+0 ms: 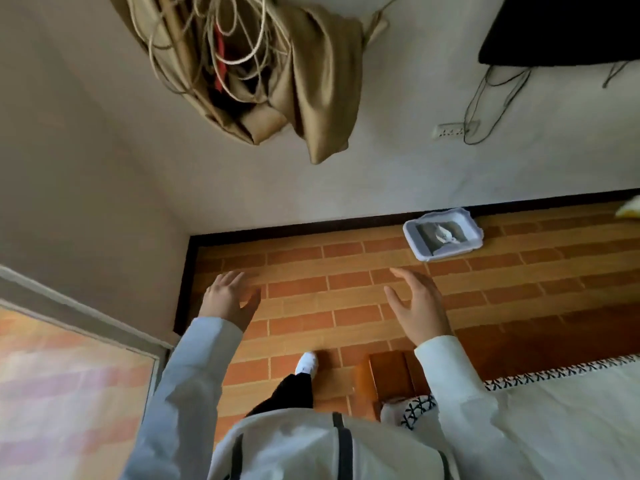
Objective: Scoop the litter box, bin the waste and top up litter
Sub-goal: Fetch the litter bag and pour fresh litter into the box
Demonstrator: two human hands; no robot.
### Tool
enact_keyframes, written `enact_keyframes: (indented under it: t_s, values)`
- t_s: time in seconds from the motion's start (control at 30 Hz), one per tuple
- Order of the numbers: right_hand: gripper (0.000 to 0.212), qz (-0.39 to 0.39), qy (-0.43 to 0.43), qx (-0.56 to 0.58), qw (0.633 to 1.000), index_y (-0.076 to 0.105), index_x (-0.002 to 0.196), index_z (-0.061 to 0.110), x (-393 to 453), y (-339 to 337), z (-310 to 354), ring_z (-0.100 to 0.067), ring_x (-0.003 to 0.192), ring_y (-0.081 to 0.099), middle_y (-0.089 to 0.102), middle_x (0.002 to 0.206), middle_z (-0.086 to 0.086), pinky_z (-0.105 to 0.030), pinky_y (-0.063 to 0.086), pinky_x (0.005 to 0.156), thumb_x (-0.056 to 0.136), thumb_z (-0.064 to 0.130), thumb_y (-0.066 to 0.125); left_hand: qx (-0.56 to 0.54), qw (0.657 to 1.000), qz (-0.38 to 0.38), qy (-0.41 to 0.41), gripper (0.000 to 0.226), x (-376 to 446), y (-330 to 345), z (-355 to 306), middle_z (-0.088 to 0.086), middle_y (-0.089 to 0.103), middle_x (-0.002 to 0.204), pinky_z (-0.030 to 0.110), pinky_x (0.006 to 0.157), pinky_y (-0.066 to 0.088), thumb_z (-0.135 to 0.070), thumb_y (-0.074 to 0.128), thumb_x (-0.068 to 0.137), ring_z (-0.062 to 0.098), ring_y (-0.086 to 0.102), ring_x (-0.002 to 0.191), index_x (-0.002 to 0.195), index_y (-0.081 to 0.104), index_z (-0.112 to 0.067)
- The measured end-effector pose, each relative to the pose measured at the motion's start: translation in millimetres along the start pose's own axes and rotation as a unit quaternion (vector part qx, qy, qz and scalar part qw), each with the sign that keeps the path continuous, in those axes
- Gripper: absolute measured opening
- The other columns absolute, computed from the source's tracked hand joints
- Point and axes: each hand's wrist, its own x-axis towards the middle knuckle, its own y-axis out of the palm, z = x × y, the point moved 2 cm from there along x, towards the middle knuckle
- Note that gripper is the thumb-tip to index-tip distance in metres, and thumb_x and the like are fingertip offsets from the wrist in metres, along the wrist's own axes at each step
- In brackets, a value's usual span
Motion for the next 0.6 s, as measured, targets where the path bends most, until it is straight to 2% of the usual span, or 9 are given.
enact_keyframes:
  t_s: [0.1, 0.17, 0.27, 0.33, 0.43, 0.5, 0.6]
  values:
    - [0.039, -0.041, 0.064, 0.004, 0.997, 0.053, 0.129, 0.026, 42, -6, -9, -0.019, 0.122, 0.049, 0.055, 0.130, -0.001, -0.032, 0.045, 0.095, 0.091, 0.034, 0.059, -0.015, 0.999, 0.023, 0.038, 0.044, 77, 7, -15, 0.009, 0.068, 0.107, 0.048, 0.087, 0.050, -0.039, 0.047, 0.078, 0.035, 0.059, 0.104, 0.106, 0.070, -0.013]
    - [0.039, -0.060, 0.096, 0.001, 0.994, 0.052, 0.128, 0.027, 63, -12, -13, -0.019, 0.123, 0.048, 0.055, 0.130, 0.000, -0.036, 0.046, 0.096, 0.092, 0.037, 0.057, -0.028, 0.996, 0.023, 0.081, 0.044, 116, 11, -31, 0.011, 0.069, 0.105, 0.047, 0.086, 0.051, -0.037, 0.049, 0.077, 0.035, 0.061, 0.102, 0.105, 0.071, -0.011]
    - [0.039, -0.102, 0.145, 0.013, 0.984, 0.054, 0.129, 0.024, 93, -25, -33, -0.018, 0.123, 0.048, 0.057, 0.130, 0.000, -0.029, 0.041, 0.096, 0.093, 0.036, 0.057, -0.046, 0.988, 0.050, 0.141, 0.038, 184, 29, -71, 0.014, 0.070, 0.105, 0.047, 0.089, 0.050, -0.024, 0.055, 0.073, 0.036, 0.062, 0.102, 0.102, 0.072, -0.008]
    - [0.037, -0.113, 0.174, 0.024, 0.978, 0.055, 0.130, 0.022, 101, -34, -46, -0.017, 0.124, 0.046, 0.057, 0.130, 0.000, -0.025, 0.034, 0.096, 0.094, 0.032, 0.057, -0.049, 0.979, 0.076, 0.183, 0.031, 218, 47, -97, 0.013, 0.070, 0.105, 0.048, 0.090, 0.050, -0.024, 0.059, 0.079, 0.035, 0.062, 0.102, 0.104, 0.072, -0.011]
    - [0.037, -0.138, 0.217, 0.041, 0.965, 0.056, 0.128, 0.018, 105, -48, -66, -0.019, 0.125, 0.046, 0.057, 0.129, -0.002, -0.024, 0.033, 0.097, 0.093, 0.026, 0.060, -0.048, 0.961, 0.120, 0.246, 0.027, 258, 76, -131, 0.009, 0.068, 0.111, 0.045, 0.093, 0.049, -0.018, 0.066, 0.083, 0.032, 0.060, 0.106, 0.110, 0.068, -0.015]
    - [0.037, -0.160, 0.255, 0.043, 0.953, 0.057, 0.127, 0.018, 109, -57, -81, -0.019, 0.121, 0.048, 0.058, 0.126, -0.004, -0.025, 0.038, 0.096, 0.091, 0.025, 0.062, -0.047, 0.950, 0.147, 0.272, 0.028, 277, 91, -157, 0.010, 0.068, 0.112, 0.042, 0.094, 0.048, -0.024, 0.061, 0.085, 0.032, 0.060, 0.107, 0.111, 0.068, -0.015]
    - [0.037, -0.185, 0.289, 0.030, 0.939, 0.058, 0.126, 0.016, 118, -68, -108, -0.020, 0.121, 0.048, 0.060, 0.124, -0.004, -0.036, 0.042, 0.102, 0.091, 0.027, 0.061, -0.053, 0.933, 0.185, 0.304, 0.048, 301, 113, -201, 0.009, 0.068, 0.111, 0.037, 0.092, 0.046, -0.042, 0.042, 0.081, 0.030, 0.060, 0.106, 0.110, 0.069, -0.015]
